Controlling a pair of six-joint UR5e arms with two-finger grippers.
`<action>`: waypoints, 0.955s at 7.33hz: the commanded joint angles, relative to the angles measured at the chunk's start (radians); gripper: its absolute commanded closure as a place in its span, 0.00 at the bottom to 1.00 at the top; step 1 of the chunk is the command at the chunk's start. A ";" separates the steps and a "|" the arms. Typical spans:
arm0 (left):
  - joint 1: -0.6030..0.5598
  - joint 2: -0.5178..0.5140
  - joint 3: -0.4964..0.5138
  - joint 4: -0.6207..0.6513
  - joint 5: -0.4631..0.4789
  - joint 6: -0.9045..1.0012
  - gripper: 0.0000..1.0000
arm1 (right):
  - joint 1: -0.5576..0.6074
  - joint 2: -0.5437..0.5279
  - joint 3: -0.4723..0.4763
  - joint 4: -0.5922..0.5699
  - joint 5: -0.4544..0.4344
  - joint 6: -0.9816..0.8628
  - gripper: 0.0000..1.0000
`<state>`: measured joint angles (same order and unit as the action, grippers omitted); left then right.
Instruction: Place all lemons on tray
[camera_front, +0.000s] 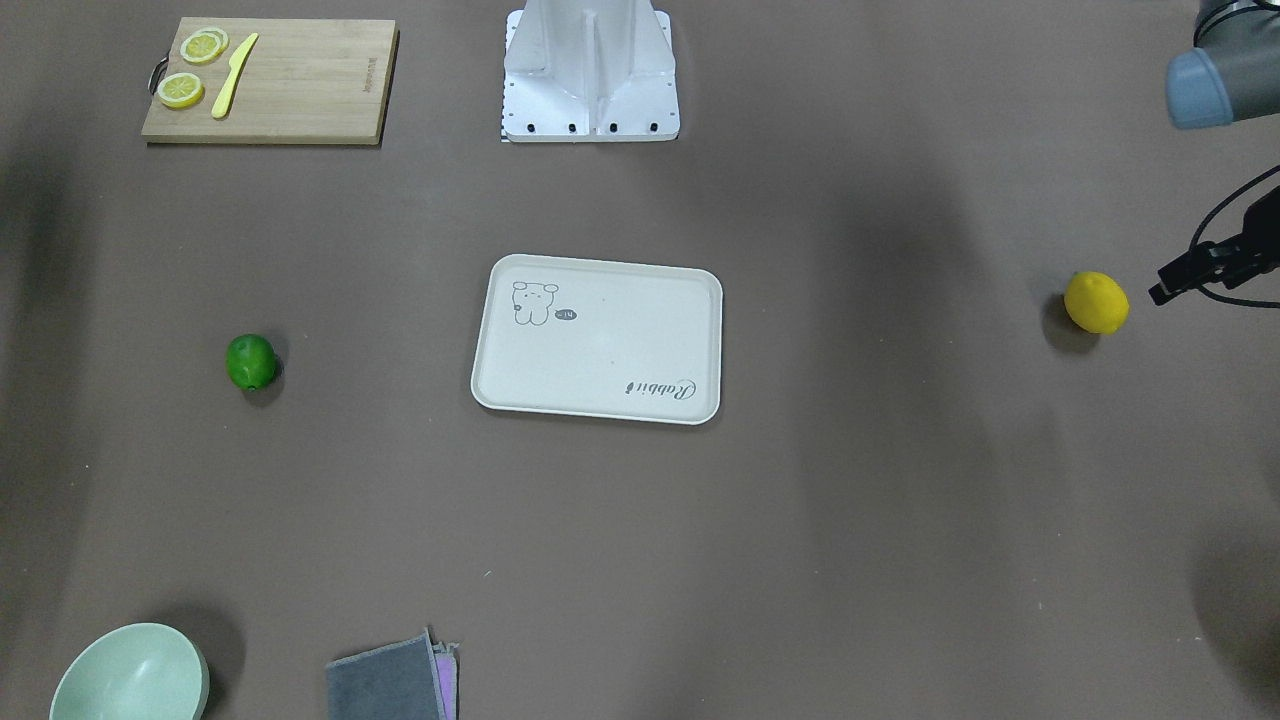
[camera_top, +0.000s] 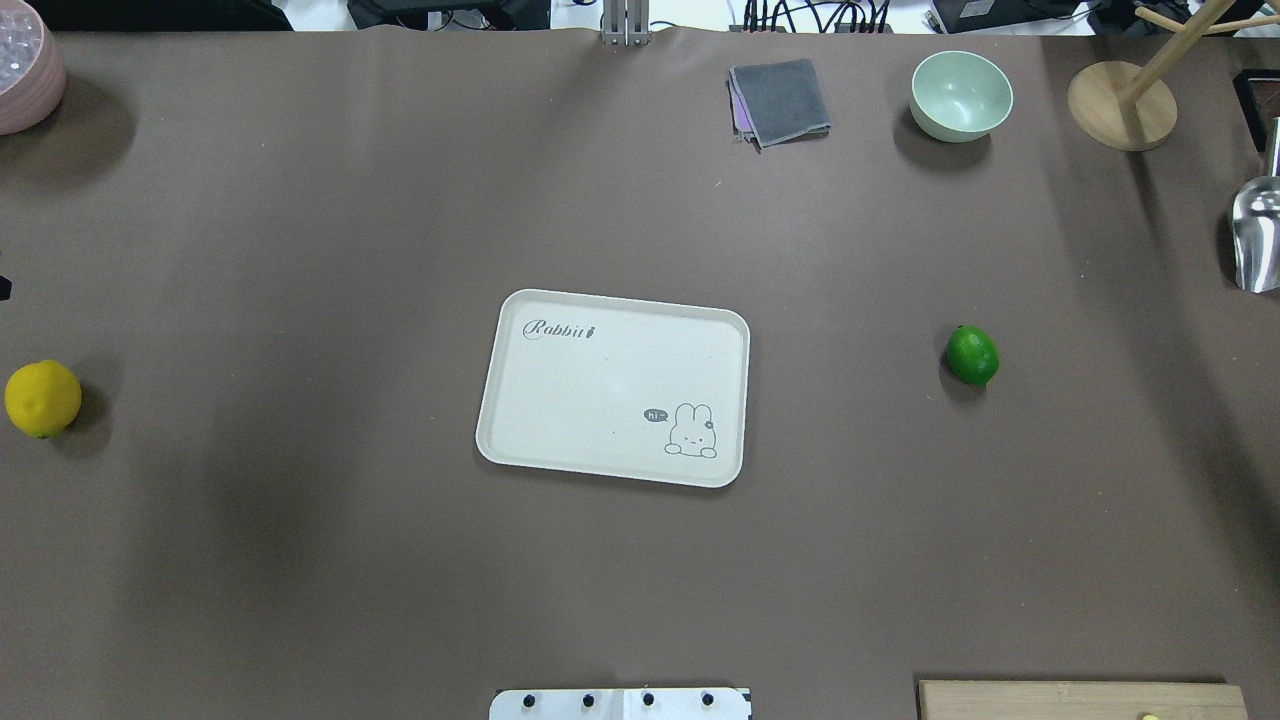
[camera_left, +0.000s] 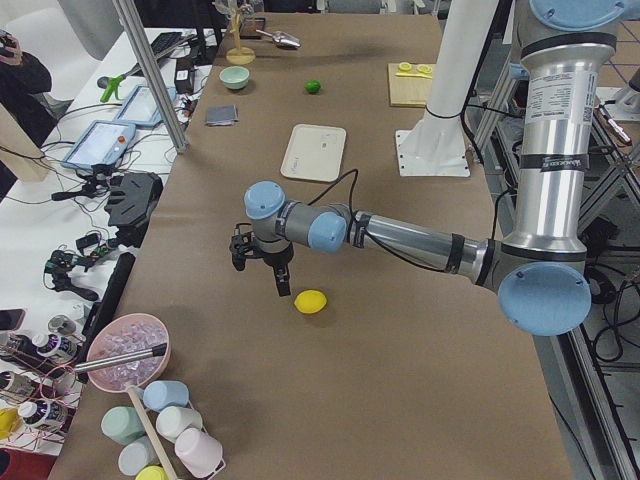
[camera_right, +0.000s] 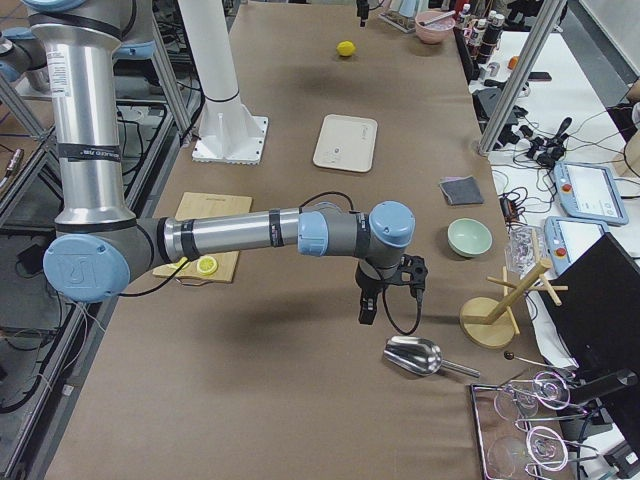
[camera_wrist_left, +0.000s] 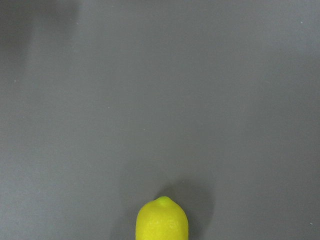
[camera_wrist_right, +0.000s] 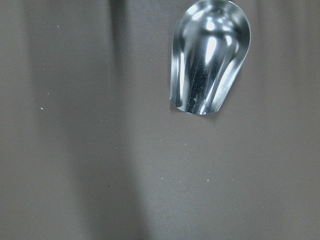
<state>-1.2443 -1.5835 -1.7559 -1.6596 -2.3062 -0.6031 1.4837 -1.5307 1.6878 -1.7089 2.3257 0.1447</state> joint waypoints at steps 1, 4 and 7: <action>0.029 0.020 0.007 -0.054 0.019 0.000 0.02 | -0.029 0.029 0.003 0.000 0.004 0.047 0.01; 0.054 0.074 0.081 -0.216 0.028 -0.011 0.02 | -0.078 0.066 0.004 -0.001 0.029 0.133 0.01; 0.085 0.069 0.102 -0.232 0.039 -0.086 0.02 | -0.127 0.092 0.004 -0.001 0.026 0.161 0.01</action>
<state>-1.1710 -1.5128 -1.6650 -1.8810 -2.2766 -0.6679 1.3814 -1.4556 1.6939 -1.7104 2.3522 0.2985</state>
